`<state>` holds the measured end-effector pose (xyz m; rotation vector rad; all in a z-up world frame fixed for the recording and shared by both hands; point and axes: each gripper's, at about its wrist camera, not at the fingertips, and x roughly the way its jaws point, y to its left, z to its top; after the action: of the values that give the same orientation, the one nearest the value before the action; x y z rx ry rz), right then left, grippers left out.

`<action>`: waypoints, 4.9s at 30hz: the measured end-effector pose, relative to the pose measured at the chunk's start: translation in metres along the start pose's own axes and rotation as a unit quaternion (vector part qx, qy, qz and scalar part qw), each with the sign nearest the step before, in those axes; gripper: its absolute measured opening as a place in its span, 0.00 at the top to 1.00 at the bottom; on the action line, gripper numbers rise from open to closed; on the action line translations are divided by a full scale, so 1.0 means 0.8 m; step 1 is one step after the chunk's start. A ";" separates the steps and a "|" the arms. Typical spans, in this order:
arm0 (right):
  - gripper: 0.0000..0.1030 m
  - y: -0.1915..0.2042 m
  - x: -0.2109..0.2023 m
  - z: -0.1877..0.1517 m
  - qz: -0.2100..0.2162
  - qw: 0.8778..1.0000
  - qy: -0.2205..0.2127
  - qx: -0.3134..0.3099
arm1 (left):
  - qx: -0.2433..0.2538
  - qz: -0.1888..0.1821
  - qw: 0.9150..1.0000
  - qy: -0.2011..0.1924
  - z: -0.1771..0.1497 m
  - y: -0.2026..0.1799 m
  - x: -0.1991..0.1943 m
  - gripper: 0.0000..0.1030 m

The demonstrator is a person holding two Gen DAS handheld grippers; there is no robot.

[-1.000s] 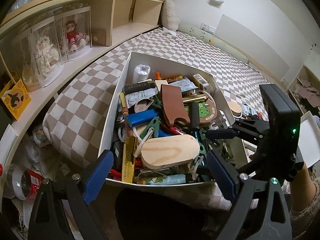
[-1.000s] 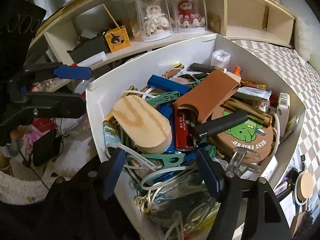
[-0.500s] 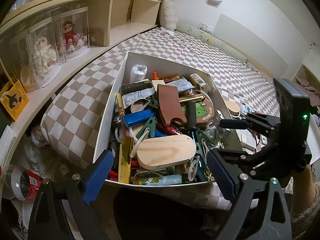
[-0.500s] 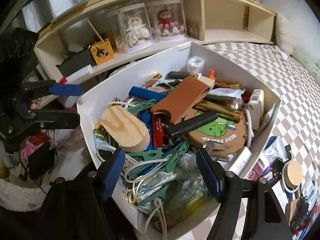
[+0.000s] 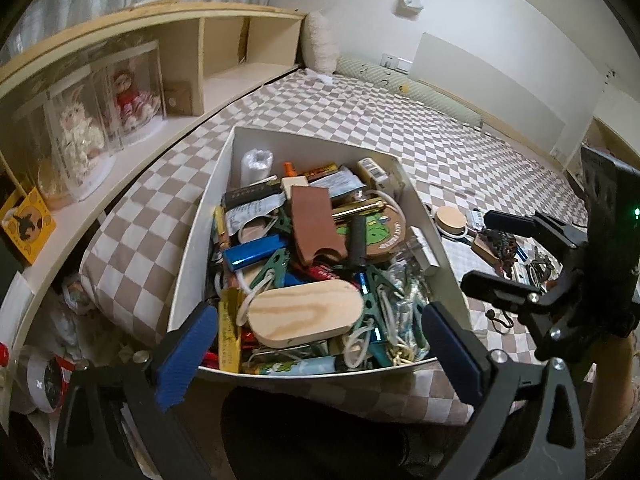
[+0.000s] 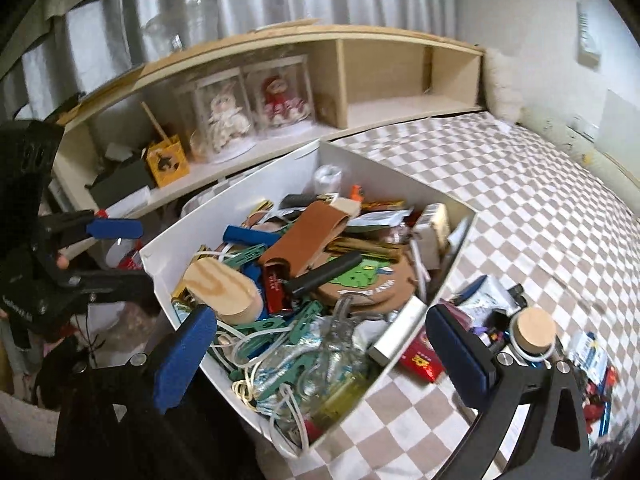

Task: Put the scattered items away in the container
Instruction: 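Open the right gripper to release the green clothespin into the box, then move both open grippers back toward the pile of items, then lower the left gripper onto the knitted pouch while the right reaches the green clothespin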

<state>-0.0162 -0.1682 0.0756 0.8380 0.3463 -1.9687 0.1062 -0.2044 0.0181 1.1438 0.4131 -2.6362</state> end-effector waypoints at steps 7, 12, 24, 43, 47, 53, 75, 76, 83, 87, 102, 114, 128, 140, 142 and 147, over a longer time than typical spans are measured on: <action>0.00 -0.012 -0.018 -0.015 -0.027 0.999 -0.008 0.032 | 0.012 0.005 1.000 -0.014 0.001 -0.021 0.000 0.01; 0.00 -0.019 -0.038 -0.027 -0.040 0.998 -0.025 0.045 | 0.003 0.008 0.999 -0.032 0.001 -0.029 -0.004 0.01; 0.00 -0.045 -0.081 -0.047 -0.065 0.993 -0.061 0.083 | 0.018 0.003 0.998 -0.056 0.001 -0.059 -0.011 0.01; 0.00 -0.085 -0.133 -0.081 -0.107 0.984 -0.084 0.116 | 0.050 -0.030 0.997 -0.055 0.005 -0.113 0.003 0.01; 0.00 -0.109 -0.153 -0.097 -0.122 0.978 -0.087 0.143 | 0.064 -0.044 0.996 -0.053 0.010 -0.136 0.015 0.01; 0.00 -0.143 -0.179 -0.120 -0.158 0.968 -0.094 0.171 | 0.089 -0.060 0.993 -0.047 0.015 -0.174 0.035 0.01; 0.00 -0.226 -0.208 -0.229 -0.223 0.935 -0.103 0.255 | 0.130 -0.126 0.983 -0.015 0.012 -0.281 0.122 0.00; 0.00 -0.231 -0.208 -0.234 -0.225 0.933 -0.105 0.261 | 0.130 -0.135 0.982 -0.012 0.013 -0.287 0.129 0.01; 0.00 -0.264 -0.194 -0.266 -0.248 0.921 -0.086 0.287 | 0.134 -0.178 0.975 0.005 0.015 -0.326 0.173 0.02; 0.00 -0.289 -0.191 -0.289 -0.258 0.908 -0.078 0.320 | 0.142 -0.196 0.970 0.009 0.015 -0.354 0.198 0.02; 0.00 -0.339 -0.201 -0.352 -0.304 0.872 -0.069 0.378 | 0.180 -0.167 0.969 0.014 0.020 -0.440 0.287 0.16; 0.00 -0.352 -0.192 -0.365 -0.265 0.865 -0.073 0.419 | 0.199 -0.098 0.975 0.019 0.024 -0.455 0.343 0.52; 0.24 -0.355 -0.134 -0.332 -0.204 0.886 -0.063 0.411 | 0.183 -0.099 0.978 0.006 0.013 -0.434 0.327 0.75; 0.67 -0.384 -0.121 -0.343 -0.200 0.863 -0.056 0.461 | 0.170 -0.111 0.978 0.039 -0.015 -0.387 0.289 0.75; 0.72 -0.386 -0.118 -0.347 -0.200 0.860 -0.054 0.467 | 0.172 -0.113 0.978 0.045 -0.023 -0.379 0.283 0.75; 0.81 -0.388 -0.122 -0.357 -0.190 0.854 -0.064 0.481 | 0.170 -0.115 0.977 0.058 -0.034 -0.364 0.271 0.75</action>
<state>-0.1281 0.2137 -0.0941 1.3024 -0.6839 -2.5654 -0.1145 0.0537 -0.1132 1.4332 0.1202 -2.9318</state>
